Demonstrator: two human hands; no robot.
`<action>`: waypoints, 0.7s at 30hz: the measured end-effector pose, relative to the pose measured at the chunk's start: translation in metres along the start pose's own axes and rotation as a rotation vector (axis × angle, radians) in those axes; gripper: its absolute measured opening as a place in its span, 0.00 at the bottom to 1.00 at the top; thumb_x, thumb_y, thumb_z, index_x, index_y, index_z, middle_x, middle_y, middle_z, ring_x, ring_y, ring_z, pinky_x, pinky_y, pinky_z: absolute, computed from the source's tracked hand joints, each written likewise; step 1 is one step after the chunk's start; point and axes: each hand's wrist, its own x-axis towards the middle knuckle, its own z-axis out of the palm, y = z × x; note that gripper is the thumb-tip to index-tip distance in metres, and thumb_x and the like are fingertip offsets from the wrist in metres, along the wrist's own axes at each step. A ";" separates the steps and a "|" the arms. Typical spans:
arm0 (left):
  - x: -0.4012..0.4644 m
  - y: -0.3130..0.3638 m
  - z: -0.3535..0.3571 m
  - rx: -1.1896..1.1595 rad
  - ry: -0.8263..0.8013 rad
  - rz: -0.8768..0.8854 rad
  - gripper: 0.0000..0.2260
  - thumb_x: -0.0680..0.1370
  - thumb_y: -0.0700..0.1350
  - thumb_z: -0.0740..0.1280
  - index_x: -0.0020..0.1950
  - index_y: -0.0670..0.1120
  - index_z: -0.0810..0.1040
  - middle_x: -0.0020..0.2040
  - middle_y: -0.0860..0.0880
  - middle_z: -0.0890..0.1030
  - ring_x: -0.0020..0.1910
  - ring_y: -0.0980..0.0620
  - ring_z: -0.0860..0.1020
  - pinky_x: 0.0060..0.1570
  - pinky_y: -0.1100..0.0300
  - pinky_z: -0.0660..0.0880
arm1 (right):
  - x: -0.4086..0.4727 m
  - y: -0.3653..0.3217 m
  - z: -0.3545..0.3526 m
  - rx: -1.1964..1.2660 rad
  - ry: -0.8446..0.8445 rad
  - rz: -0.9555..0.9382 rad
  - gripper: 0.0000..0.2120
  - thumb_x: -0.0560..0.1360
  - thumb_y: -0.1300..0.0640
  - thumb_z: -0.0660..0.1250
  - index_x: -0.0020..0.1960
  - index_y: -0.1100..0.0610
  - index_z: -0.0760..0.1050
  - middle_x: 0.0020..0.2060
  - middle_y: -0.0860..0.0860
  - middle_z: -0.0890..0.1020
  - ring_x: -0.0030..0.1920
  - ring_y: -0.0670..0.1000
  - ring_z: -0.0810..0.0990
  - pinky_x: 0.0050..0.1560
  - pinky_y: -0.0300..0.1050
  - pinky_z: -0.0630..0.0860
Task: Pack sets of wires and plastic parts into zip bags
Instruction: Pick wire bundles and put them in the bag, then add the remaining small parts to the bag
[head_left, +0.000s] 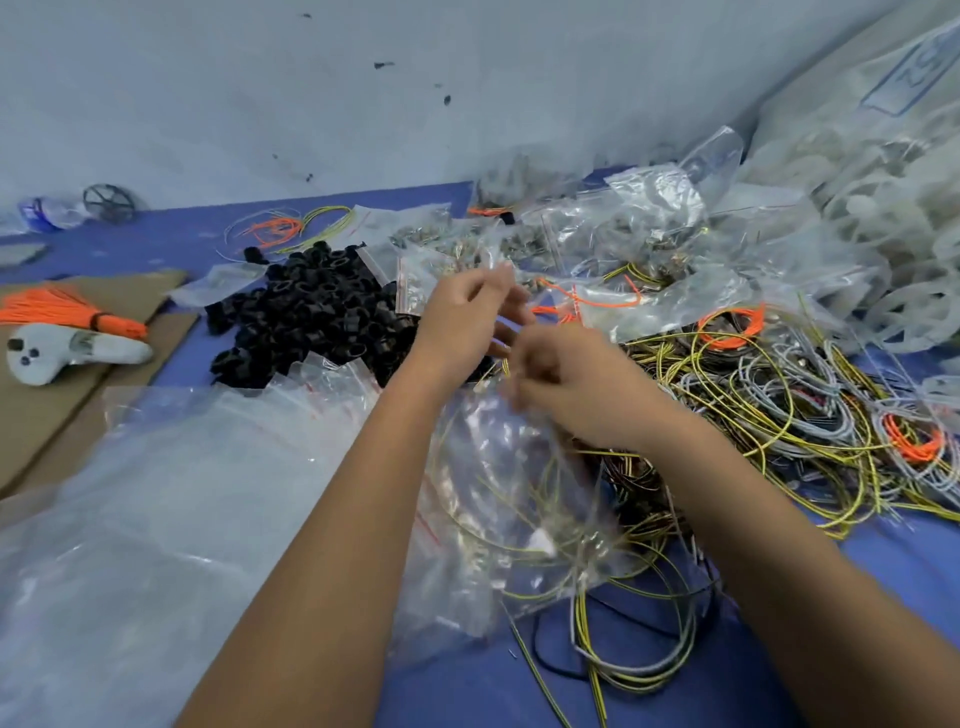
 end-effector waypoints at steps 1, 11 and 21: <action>-0.001 0.000 0.001 0.068 -0.043 0.015 0.22 0.87 0.53 0.59 0.45 0.40 0.82 0.35 0.46 0.83 0.29 0.50 0.79 0.28 0.62 0.73 | 0.001 0.006 -0.004 0.068 0.145 0.035 0.12 0.74 0.64 0.73 0.38 0.51 0.75 0.33 0.54 0.83 0.33 0.54 0.80 0.36 0.48 0.74; -0.008 -0.019 0.000 0.634 0.238 0.360 0.25 0.86 0.56 0.58 0.36 0.43 0.76 0.30 0.49 0.77 0.32 0.47 0.77 0.39 0.45 0.73 | -0.026 0.032 -0.049 0.396 0.194 0.114 0.12 0.79 0.52 0.71 0.40 0.58 0.82 0.28 0.50 0.82 0.27 0.46 0.77 0.29 0.37 0.75; -0.003 -0.023 -0.026 0.901 0.037 0.165 0.32 0.83 0.65 0.52 0.32 0.42 0.72 0.31 0.43 0.77 0.32 0.44 0.76 0.34 0.52 0.67 | -0.031 0.058 -0.070 0.393 0.673 0.221 0.05 0.71 0.56 0.80 0.44 0.55 0.86 0.37 0.56 0.86 0.35 0.50 0.81 0.41 0.46 0.80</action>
